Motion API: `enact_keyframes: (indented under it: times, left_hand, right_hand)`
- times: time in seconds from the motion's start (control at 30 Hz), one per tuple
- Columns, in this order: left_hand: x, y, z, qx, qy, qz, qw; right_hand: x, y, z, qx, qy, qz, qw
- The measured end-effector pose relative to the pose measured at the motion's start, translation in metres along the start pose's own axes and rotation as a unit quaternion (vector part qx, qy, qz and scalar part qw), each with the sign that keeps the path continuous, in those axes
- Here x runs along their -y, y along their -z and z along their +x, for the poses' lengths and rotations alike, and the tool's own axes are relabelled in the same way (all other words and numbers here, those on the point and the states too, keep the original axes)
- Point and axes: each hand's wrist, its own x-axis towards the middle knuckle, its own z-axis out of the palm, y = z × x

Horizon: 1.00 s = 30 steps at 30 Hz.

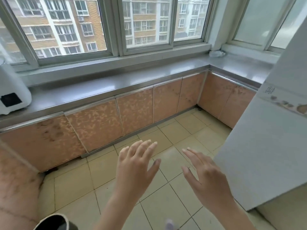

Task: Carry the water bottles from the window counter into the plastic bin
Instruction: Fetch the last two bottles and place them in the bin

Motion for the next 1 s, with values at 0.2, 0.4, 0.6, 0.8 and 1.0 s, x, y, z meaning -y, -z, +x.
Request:
enact_keyframes:
  times: [0.2,0.4,0.6,0.8,1.0]
  left_hand:
    - [0.006,-0.072,0.131,0.01,-0.008,0.0,1.0]
    - [0.013,-0.125,0.255,0.02,-0.008,-0.002,1.0]
    - [0.02,-0.174,0.357,0.021,-0.009,-0.015,1.0]
    - [0.034,-0.229,0.461,0.038,-0.036,-0.035,0.998]
    - [0.049,-0.278,0.581,0.052,-0.077,-0.059,0.994]
  right_hand:
    - [-0.063,-0.02,0.127,-0.001,-0.017,0.01,1.0]
    - [-0.116,-0.02,0.254,-0.008,-0.038,0.016,0.999]
    - [-0.158,-0.027,0.352,-0.018,-0.06,0.023,0.998]
    - [-0.192,-0.044,0.451,-0.047,-0.077,0.023,0.996]
    - [-0.225,-0.054,0.555,-0.064,-0.118,0.011,0.991]
